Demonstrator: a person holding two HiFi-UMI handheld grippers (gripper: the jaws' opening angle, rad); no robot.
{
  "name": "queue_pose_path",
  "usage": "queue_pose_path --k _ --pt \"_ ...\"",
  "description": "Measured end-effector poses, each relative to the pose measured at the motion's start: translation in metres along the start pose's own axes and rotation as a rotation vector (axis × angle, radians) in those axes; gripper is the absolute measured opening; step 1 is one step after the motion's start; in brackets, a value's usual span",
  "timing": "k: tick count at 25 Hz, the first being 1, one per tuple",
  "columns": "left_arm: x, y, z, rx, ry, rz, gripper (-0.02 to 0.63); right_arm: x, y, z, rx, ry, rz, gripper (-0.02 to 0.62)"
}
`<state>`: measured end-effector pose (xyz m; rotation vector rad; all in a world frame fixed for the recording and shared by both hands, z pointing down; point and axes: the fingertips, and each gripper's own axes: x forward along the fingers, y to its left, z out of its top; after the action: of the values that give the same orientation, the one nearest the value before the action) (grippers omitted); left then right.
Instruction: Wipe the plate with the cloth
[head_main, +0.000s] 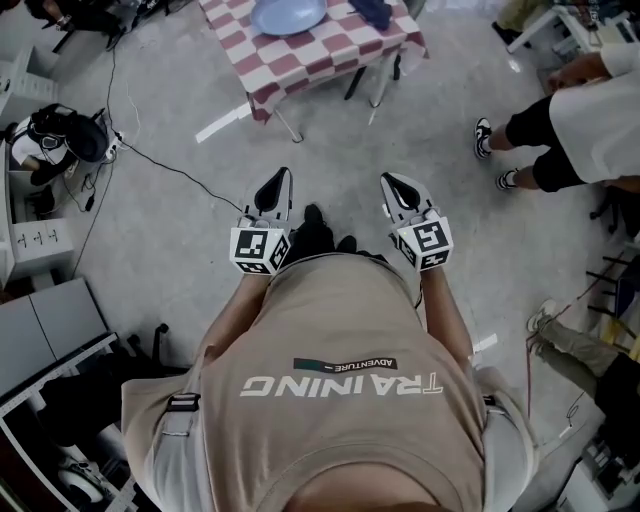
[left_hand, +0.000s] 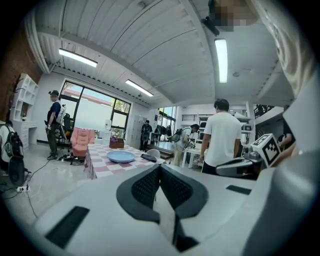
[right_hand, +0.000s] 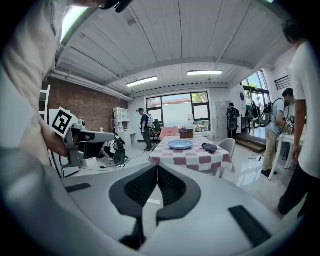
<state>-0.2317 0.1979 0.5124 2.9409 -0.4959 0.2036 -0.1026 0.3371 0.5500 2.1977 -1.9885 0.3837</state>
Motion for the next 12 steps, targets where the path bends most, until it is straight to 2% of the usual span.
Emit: queue_pose_path --k 7,12 --pt "0.045 0.012 0.007 0.029 0.006 -0.072 0.015 0.032 -0.031 0.011 0.005 0.002 -0.056 0.018" --pt "0.091 0.029 0.029 0.032 -0.008 -0.116 0.015 0.056 -0.055 0.028 0.010 0.010 -0.090 0.018"
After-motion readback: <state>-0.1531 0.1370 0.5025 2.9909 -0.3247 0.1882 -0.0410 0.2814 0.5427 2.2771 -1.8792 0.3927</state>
